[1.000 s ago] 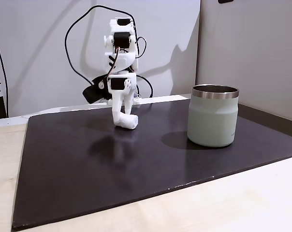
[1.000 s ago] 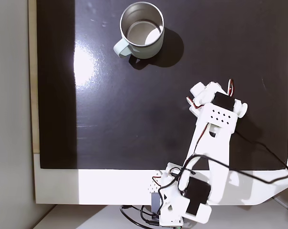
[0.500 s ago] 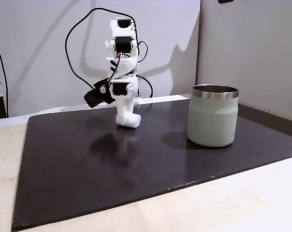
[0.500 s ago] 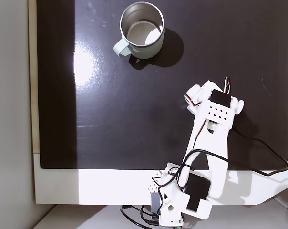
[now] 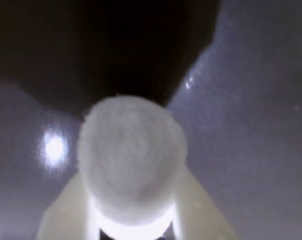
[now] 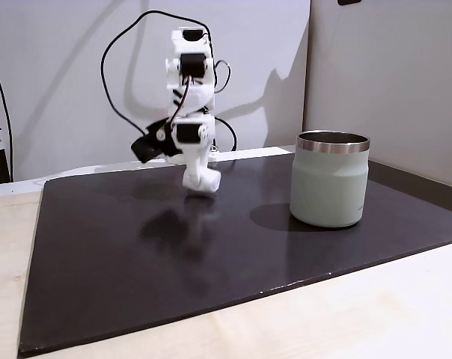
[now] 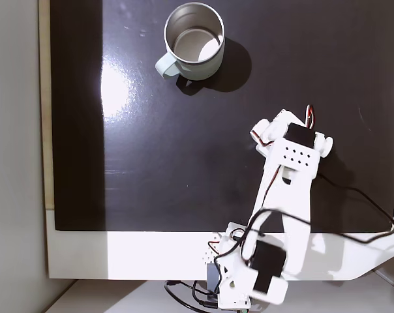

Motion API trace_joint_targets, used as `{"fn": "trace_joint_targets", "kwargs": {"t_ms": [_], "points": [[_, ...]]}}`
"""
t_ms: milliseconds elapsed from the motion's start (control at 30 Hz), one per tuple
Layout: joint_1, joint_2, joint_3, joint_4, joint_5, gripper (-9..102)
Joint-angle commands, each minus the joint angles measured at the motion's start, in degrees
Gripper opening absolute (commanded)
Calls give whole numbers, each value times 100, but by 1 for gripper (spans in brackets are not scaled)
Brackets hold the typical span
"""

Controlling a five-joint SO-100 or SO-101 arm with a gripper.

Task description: Grasp a gauze and put it in the cup.

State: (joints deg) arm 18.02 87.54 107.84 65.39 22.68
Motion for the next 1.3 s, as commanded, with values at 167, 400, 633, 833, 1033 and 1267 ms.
{"fn": "trace_joint_targets", "kwargs": {"t_ms": [167, 400, 633, 833, 1033, 1267], "points": [[-905, 1890, -141, 765, -123, 0], [-1819, 3287, -316, 1617, -132, 0], [-2443, 3709, -668, 1898, -185, 0], [-2698, 3445, -1485, 1916, -360, 0], [-2619, 2259, -2848, 1942, -308, 0], [-2654, 413, -4843, 2188, -141, 0]]}}
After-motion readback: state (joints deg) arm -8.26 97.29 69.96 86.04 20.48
